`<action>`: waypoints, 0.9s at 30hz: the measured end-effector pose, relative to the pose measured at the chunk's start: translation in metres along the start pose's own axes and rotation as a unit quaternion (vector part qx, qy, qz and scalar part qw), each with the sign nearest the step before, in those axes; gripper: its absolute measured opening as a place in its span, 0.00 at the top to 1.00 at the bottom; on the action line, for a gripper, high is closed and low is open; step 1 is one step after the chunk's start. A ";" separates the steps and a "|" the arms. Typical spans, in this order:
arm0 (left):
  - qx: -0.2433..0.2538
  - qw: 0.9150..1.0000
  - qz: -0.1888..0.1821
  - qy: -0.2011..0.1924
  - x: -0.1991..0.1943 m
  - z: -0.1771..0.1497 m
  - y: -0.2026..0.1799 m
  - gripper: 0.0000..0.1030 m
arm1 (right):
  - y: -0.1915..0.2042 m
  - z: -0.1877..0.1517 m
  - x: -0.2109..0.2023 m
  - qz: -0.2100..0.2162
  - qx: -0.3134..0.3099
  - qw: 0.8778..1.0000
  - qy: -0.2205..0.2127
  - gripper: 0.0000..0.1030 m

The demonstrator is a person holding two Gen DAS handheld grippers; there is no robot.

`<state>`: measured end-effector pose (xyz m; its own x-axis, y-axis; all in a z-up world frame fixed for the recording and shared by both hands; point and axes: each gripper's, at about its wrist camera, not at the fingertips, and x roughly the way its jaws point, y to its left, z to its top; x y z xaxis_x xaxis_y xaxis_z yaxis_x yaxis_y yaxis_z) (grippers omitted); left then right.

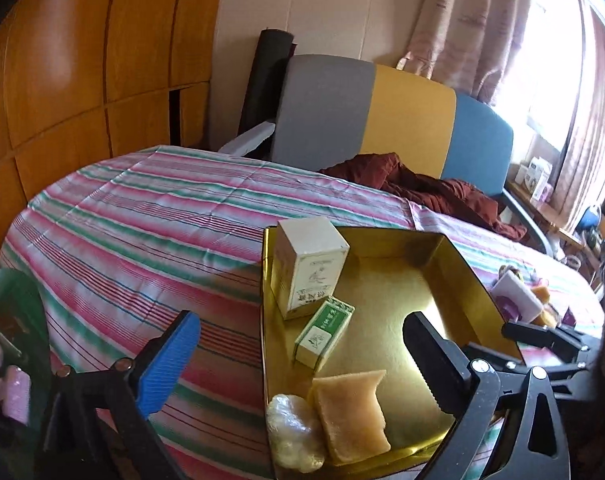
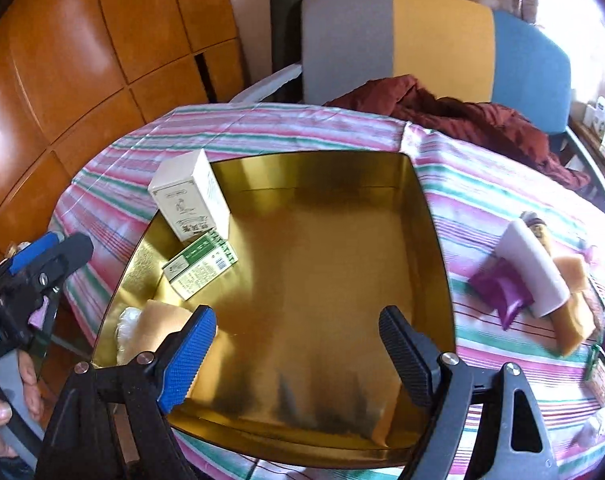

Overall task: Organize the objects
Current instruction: 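Lower the cream box into the tray with the left tool while the right tool adds the green box, then move both tools back to the remaining items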

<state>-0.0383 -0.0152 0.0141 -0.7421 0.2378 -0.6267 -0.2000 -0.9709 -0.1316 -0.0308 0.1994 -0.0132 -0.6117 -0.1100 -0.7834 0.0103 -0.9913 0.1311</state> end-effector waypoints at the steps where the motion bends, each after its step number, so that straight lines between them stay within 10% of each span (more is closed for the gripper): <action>1: 0.005 1.000 0.002 0.002 0.000 -0.001 -0.003 0.01 | -0.001 -0.001 -0.002 -0.004 0.001 1.000 -0.005 0.17; 27: 0.076 0.997 0.014 0.016 -0.001 -0.017 -0.045 0.00 | -0.043 -0.015 -0.025 -0.057 0.045 0.996 -0.049 0.17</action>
<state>-0.0177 0.0278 0.0078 -0.7285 0.2069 -0.6531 -0.2759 -0.9612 0.0032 -0.0038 0.2433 -0.0085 -0.6796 0.0149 -0.7334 -0.1323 -0.9859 0.1026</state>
